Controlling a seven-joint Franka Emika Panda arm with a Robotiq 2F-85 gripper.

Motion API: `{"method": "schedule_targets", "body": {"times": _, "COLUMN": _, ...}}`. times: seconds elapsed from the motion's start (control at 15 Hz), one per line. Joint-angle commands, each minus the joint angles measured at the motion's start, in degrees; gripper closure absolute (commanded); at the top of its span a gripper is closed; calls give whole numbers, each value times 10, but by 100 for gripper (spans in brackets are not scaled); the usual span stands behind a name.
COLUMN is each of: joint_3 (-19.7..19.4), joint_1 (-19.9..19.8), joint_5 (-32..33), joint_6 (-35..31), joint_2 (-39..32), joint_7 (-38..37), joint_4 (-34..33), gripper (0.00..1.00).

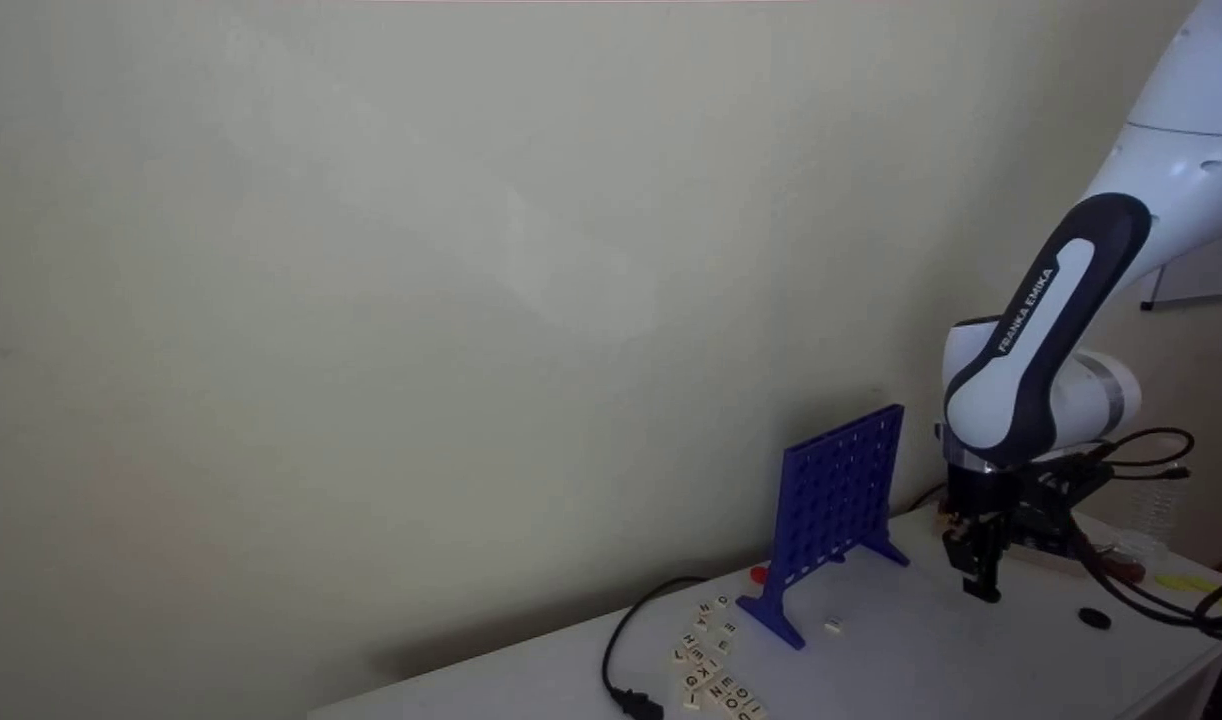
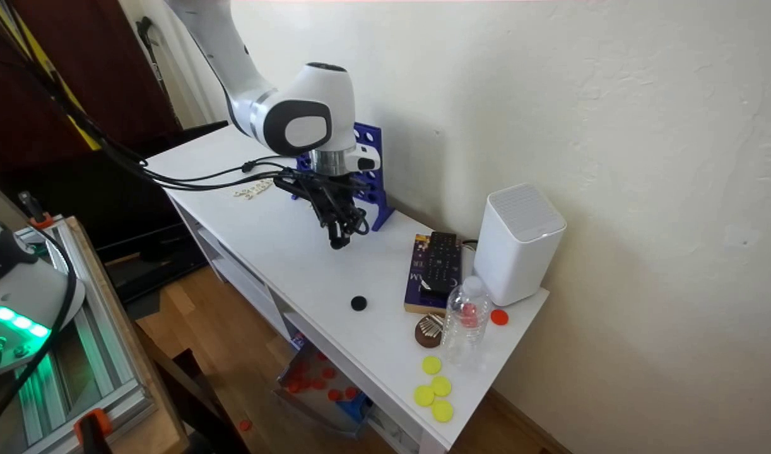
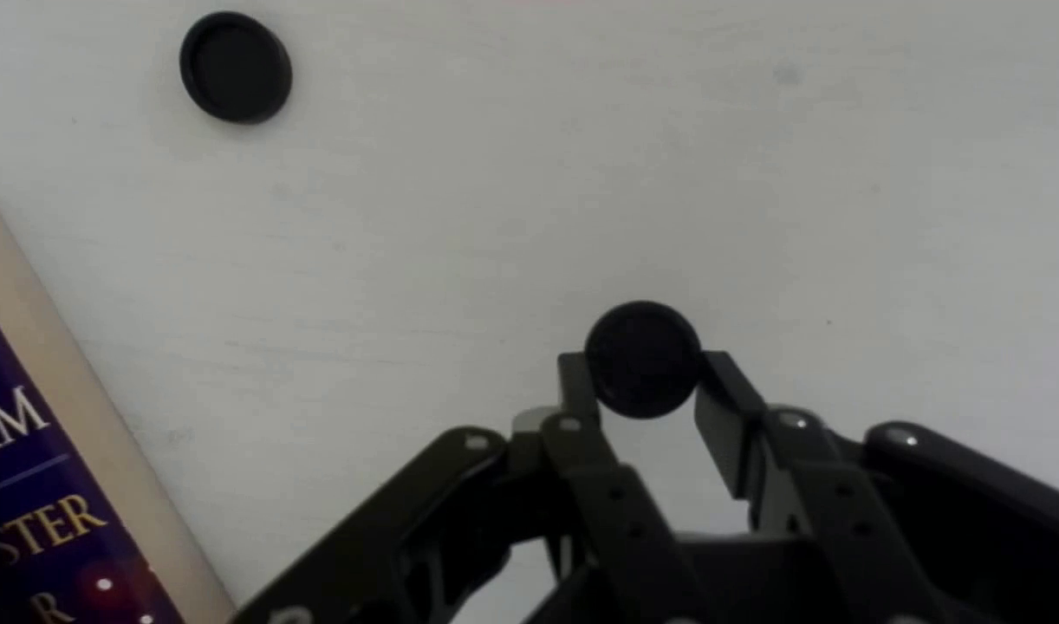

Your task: Put the black circle into the blue object

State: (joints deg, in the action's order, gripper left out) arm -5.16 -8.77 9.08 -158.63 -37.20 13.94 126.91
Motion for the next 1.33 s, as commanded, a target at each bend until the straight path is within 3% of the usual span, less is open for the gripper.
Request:
{"method": "schedule_targets", "body": {"times": 0.0, "joint_3": 1, "joint_1": -17, "joint_5": -4, "joint_6": -78, "joint_2": 96, "joint_7": -2, "joint_4": 113, "gripper": 90}}
{"method": "schedule_targets", "body": {"times": 0.33, "joint_3": 27, "joint_1": -55, "joint_5": -21, "joint_6": -202, "joint_2": 181, "joint_7": 3, "joint_4": 206, "gripper": 90}}
{"method": "schedule_targets", "body": {"times": 0.93, "joint_3": 131, "joint_1": -146, "joint_5": 3, "joint_6": -385, "joint_2": 262, "joint_7": -33, "joint_4": 291, "gripper": 90}}
{"method": "schedule_targets", "body": {"times": 1.27, "joint_3": 136, "joint_1": -161, "joint_5": 10, "joint_6": -470, "joint_2": 290, "joint_7": -45, "joint_4": 317, "gripper": 90}}
